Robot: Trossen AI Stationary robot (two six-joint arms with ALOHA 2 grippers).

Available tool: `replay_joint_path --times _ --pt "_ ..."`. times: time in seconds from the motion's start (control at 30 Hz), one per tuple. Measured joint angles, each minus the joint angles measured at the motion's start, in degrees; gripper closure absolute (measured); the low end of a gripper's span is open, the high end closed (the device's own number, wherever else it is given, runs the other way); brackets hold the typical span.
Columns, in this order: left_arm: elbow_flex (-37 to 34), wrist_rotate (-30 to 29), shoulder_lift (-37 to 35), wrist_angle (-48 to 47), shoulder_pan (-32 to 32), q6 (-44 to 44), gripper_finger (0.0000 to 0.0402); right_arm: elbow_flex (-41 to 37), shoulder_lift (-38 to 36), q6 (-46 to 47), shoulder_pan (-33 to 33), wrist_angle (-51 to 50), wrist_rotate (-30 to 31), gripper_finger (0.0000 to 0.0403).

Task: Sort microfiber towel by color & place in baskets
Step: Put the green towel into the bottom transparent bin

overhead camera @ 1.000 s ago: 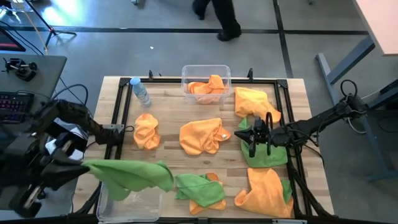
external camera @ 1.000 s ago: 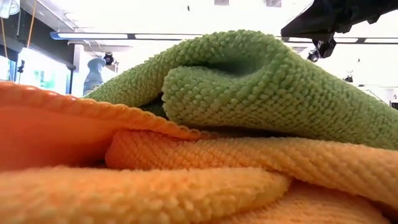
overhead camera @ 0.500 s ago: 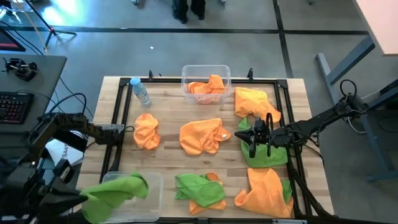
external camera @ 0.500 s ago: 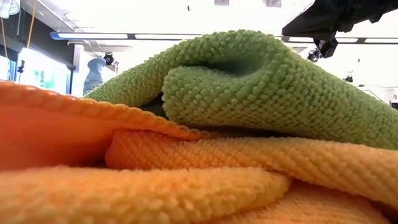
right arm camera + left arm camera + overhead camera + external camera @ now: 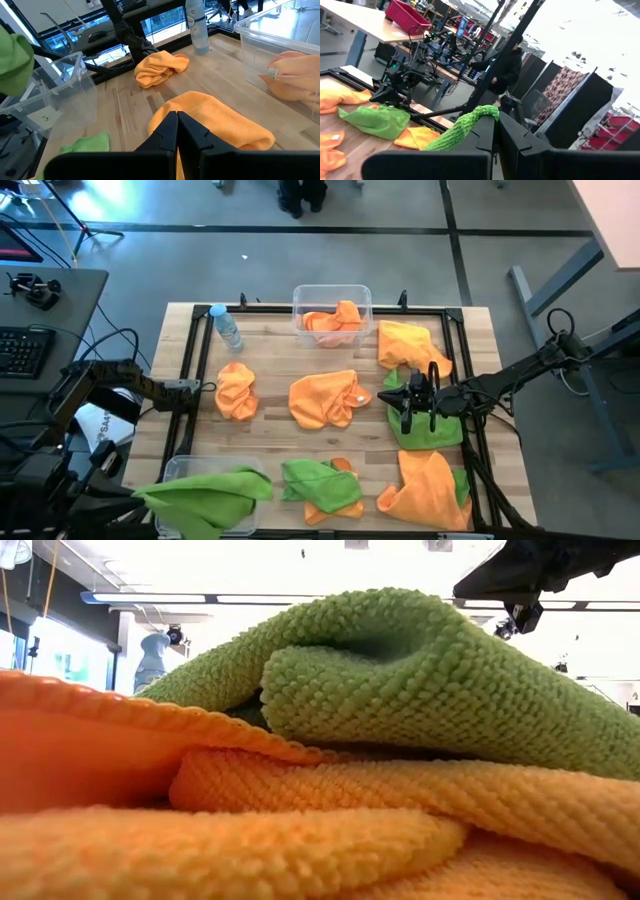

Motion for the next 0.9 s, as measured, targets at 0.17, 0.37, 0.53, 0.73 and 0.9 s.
replay_joint_path --times 0.17,0.37,0.53,0.73,0.9 --pt "-0.6 0.0 -0.2 -1.3 -0.7 1.9 0.0401 0.0 0.0 0.0 0.0 0.0 0.0 0.0403" --pt "-1.6 0.1 -3.7 -5.4 -0.8 9.1 0.0401 0.0 0.0 -0.3 0.0 0.0 0.0 0.0403" --pt "-1.9 2.8 -9.3 -19.1 -0.7 3.7 0.0401 0.0 0.0 -0.3 0.0 0.0 -0.5 0.0403" --pt "-1.5 9.6 -12.3 -50.0 3.4 -31.8 0.0401 0.0 0.0 -0.4 0.0 0.0 -0.7 0.0403" --pt "-1.5 15.8 -11.7 -57.7 6.8 -46.8 0.0401 0.0 0.0 -2.5 0.0 -0.1 -3.2 0.0403"
